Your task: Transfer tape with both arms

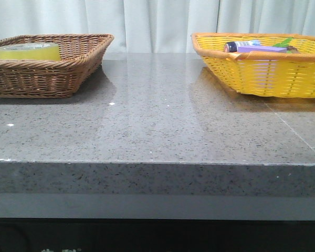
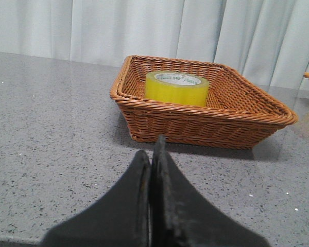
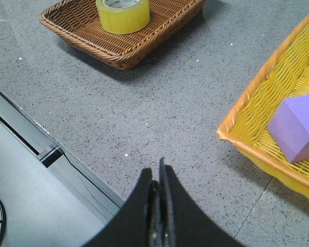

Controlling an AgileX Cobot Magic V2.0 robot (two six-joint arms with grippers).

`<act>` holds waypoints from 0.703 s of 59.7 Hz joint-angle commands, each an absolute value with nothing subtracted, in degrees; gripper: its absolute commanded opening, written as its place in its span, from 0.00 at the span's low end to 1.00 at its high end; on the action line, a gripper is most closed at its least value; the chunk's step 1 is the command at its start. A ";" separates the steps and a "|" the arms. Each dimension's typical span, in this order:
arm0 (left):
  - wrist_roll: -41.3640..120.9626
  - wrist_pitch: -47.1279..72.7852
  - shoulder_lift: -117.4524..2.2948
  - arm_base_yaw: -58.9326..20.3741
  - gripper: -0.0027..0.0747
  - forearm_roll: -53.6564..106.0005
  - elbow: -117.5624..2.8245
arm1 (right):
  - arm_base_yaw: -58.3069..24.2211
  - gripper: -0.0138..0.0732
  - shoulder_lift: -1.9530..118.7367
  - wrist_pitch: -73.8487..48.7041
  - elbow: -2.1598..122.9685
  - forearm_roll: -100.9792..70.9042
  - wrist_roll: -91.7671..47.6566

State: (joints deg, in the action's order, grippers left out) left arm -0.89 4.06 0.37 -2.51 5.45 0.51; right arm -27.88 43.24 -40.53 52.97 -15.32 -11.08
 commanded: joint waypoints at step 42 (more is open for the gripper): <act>-2.99 0.00 1.35 -3.91 0.01 3.92 2.75 | -27.87 0.08 42.92 -36.65 54.23 -16.14 -11.15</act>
State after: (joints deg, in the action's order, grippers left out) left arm -2.36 4.26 0.37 -3.45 3.88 0.51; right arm -27.88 43.24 -40.53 52.97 -15.32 -11.08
